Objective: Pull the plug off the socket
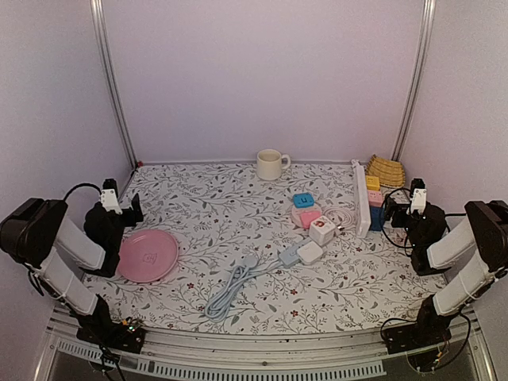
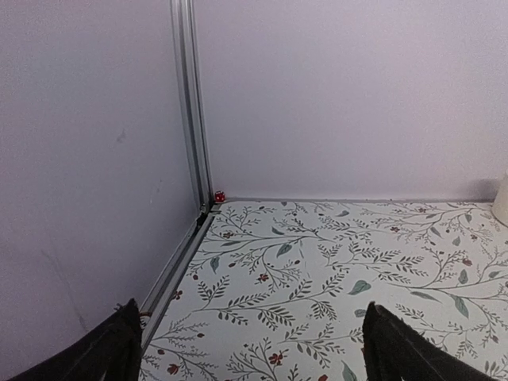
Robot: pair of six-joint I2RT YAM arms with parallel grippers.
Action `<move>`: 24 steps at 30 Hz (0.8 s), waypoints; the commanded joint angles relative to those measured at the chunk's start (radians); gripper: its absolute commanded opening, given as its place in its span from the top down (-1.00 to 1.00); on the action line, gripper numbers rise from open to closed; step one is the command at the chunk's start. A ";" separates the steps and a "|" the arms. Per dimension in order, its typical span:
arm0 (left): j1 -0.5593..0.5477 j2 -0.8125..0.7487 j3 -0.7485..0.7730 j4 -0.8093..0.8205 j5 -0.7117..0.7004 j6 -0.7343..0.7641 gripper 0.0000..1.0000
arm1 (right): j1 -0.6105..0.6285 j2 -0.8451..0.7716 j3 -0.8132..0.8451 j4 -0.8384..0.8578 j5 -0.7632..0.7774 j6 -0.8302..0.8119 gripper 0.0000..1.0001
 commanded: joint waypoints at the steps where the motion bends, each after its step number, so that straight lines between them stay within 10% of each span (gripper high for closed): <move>1: -0.010 -0.012 -0.022 0.054 0.100 0.046 -0.94 | -0.003 0.006 0.013 0.026 -0.008 -0.002 -0.98; 12: -0.013 -0.069 0.002 -0.023 -0.044 0.001 -0.94 | -0.004 0.006 0.013 0.027 -0.008 -0.003 -0.98; 16: -0.073 -0.220 0.113 -0.362 -0.118 0.031 -0.94 | -0.001 -0.064 0.024 -0.035 0.076 0.016 -0.98; 24: -0.079 -0.454 0.467 -1.092 0.064 -0.213 -0.94 | -0.003 -0.395 0.268 -0.694 0.002 0.230 -0.98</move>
